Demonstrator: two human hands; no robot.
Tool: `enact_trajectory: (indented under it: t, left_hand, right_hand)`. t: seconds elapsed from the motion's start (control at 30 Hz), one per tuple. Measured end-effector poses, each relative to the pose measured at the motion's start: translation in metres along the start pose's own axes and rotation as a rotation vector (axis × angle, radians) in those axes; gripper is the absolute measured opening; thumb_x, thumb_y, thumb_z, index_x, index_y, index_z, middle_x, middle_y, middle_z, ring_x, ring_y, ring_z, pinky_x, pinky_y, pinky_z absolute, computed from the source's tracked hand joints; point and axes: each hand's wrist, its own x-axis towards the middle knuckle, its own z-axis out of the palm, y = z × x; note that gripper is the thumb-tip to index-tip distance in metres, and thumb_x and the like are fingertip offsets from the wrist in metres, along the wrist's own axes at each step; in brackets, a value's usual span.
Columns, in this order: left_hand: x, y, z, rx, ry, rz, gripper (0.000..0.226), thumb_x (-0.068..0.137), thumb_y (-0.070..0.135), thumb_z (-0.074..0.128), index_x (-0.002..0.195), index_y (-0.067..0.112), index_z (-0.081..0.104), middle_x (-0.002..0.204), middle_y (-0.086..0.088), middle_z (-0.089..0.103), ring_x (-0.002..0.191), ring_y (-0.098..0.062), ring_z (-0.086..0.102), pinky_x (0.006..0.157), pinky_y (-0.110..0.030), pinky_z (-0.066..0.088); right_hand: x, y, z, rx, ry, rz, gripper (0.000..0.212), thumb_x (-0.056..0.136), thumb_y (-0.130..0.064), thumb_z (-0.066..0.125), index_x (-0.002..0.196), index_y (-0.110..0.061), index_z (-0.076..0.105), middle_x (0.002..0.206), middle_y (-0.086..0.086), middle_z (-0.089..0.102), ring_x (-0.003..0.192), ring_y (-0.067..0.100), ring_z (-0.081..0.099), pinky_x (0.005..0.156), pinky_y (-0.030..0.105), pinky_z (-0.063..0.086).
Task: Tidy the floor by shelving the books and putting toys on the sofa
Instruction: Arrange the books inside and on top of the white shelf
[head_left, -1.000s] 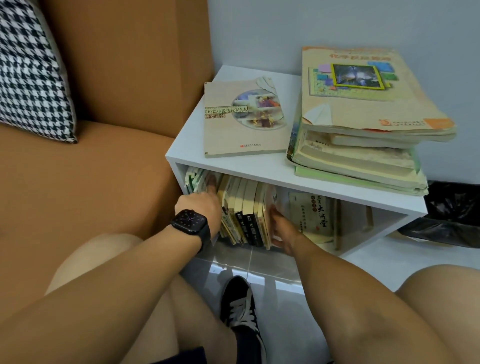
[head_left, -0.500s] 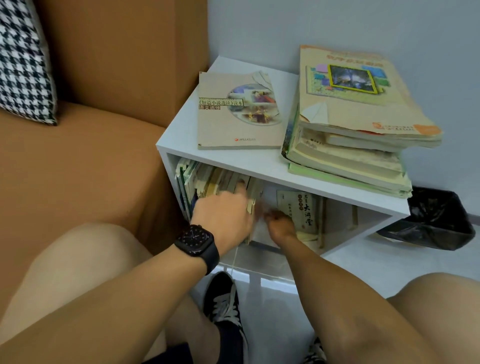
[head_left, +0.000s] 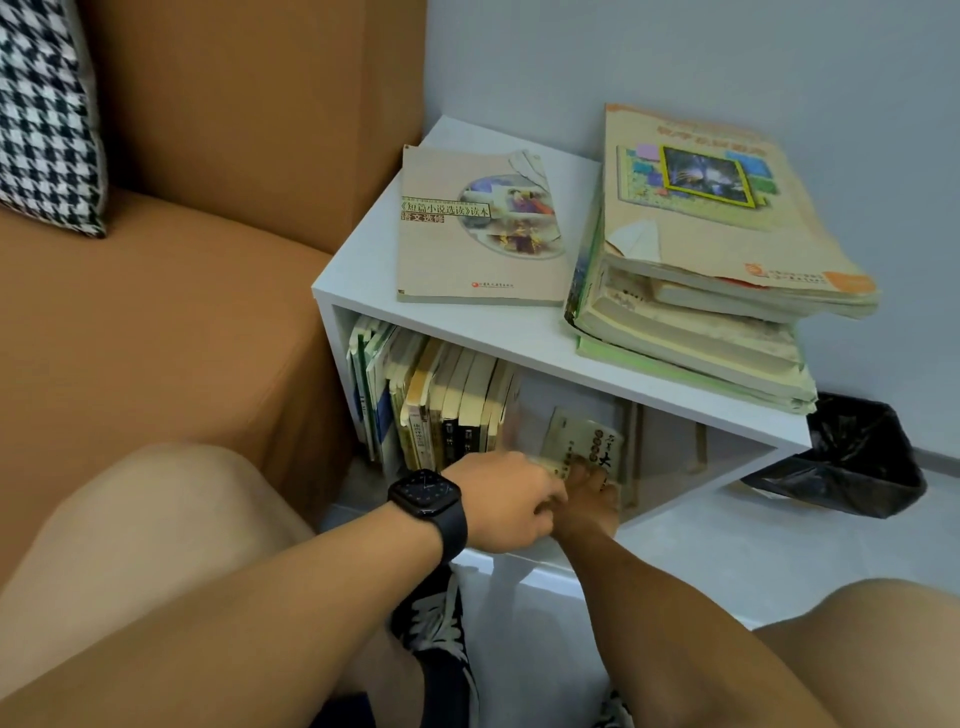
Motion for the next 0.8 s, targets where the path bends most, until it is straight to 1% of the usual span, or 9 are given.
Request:
enact_trajectory:
  t: [0.07, 0.13, 0.2, 0.33, 0.4, 0.5, 0.57, 0.7, 0.8]
  left_hand:
    - [0.002, -0.001, 0.003, 0.008, -0.053, -0.013, 0.033, 0.102, 0.027, 0.046, 0.13, 0.025, 0.062, 0.076, 0.01, 0.052, 0.071, -0.012, 0.049, 0.068, -0.029, 0.043]
    - [0.004, -0.005, 0.006, 0.008, -0.132, -0.044, 0.034, 0.102, 0.028, 0.047, 0.132, 0.024, 0.06, 0.095, 0.001, 0.064, 0.084, -0.018, 0.056, 0.074, -0.03, 0.048]
    - [0.005, -0.009, 0.009, 0.011, -0.215, -0.078, 0.038, 0.101, 0.029, 0.047, 0.139, 0.025, 0.055, 0.119, -0.005, 0.066, 0.1, -0.023, 0.06, 0.083, -0.034, 0.052]
    - [0.011, -0.014, 0.014, -0.044, -0.269, -0.162, 0.045, 0.102, 0.029, 0.048, 0.146, 0.021, 0.049, 0.137, -0.008, 0.058, 0.118, -0.027, 0.057, 0.095, -0.036, 0.051]
    - [0.014, -0.016, 0.019, -0.23, -0.156, -0.269, 0.045, 0.101, 0.032, 0.048, 0.144, 0.018, 0.051, 0.134, -0.01, 0.061, 0.108, -0.027, 0.065, 0.091, -0.039, 0.056]
    - [0.018, -0.015, 0.021, -0.751, -0.027, -0.456, 0.049, 0.104, 0.038, 0.045, 0.146, 0.014, 0.044, 0.112, -0.013, 0.069, 0.083, -0.028, 0.071, 0.077, -0.042, 0.063]
    - [0.02, -0.015, 0.016, -0.988, 0.007, -0.52, 0.056, 0.104, 0.048, 0.042, 0.149, 0.014, 0.039, 0.103, -0.014, 0.069, 0.08, -0.028, 0.072, 0.072, -0.041, 0.064]
    - [0.02, -0.012, 0.008, -1.196, 0.056, -0.57, 0.071, 0.098, 0.066, 0.039, 0.148, 0.015, 0.037, 0.102, -0.018, 0.071, 0.082, -0.031, 0.075, 0.065, -0.039, 0.063]
    - [0.02, -0.009, 0.006, -1.276, 0.116, -0.578, 0.071, 0.096, 0.071, 0.039, 0.143, 0.018, 0.039, 0.092, -0.019, 0.075, 0.066, -0.027, 0.074, 0.052, -0.031, 0.058]
  right_hand:
    - [0.004, -0.002, 0.004, 0.058, -0.052, 0.069, 0.095, 0.084, -0.049, 0.065, 0.155, -0.02, 0.008, 0.154, 0.018, 0.022, 0.137, 0.045, 0.032, 0.103, 0.053, 0.047]
    - [0.006, -0.011, 0.005, 0.071, -0.104, 0.122, 0.101, 0.083, -0.048, 0.067, 0.156, -0.017, 0.005, 0.157, 0.02, 0.017, 0.141, 0.049, 0.026, 0.102, 0.056, 0.044]
    - [0.009, -0.017, 0.005, 0.055, -0.116, 0.118, 0.097, 0.083, -0.045, 0.068, 0.155, -0.01, 0.014, 0.154, 0.02, 0.024, 0.138, 0.046, 0.035, 0.1, 0.051, 0.046]
    - [0.013, -0.005, -0.001, 0.252, -0.006, 0.082, 0.045, 0.092, -0.018, 0.055, 0.135, -0.007, 0.054, 0.136, 0.017, 0.056, 0.117, 0.033, 0.061, 0.095, 0.038, 0.053]
    - [0.009, 0.003, -0.004, 0.427, 0.055, 0.053, 0.041, 0.094, -0.008, 0.047, 0.133, -0.009, 0.059, 0.13, 0.018, 0.063, 0.114, 0.036, 0.062, 0.094, 0.038, 0.052]
    - [-0.013, 0.008, -0.013, 0.676, 0.223, -0.044, 0.046, 0.098, -0.004, 0.038, 0.137, -0.017, 0.059, 0.12, 0.014, 0.067, 0.108, 0.036, 0.063, 0.089, 0.037, 0.053]
    - [-0.031, 0.008, -0.016, 0.835, 0.329, -0.128, 0.042, 0.1, -0.003, 0.039, 0.134, -0.017, 0.06, 0.11, 0.005, 0.066, 0.103, 0.031, 0.063, 0.083, 0.032, 0.049]
    - [-0.066, 0.016, -0.012, 0.894, 0.489, -0.341, 0.041, 0.098, 0.003, 0.043, 0.13, -0.017, 0.058, 0.114, -0.002, 0.062, 0.103, 0.015, 0.059, 0.09, 0.031, 0.05]
    - [-0.084, 0.023, 0.001, 0.776, 0.501, -0.59, 0.045, 0.094, 0.007, 0.044, 0.122, -0.028, 0.052, 0.114, -0.007, 0.056, 0.104, 0.005, 0.054, 0.094, 0.024, 0.046]
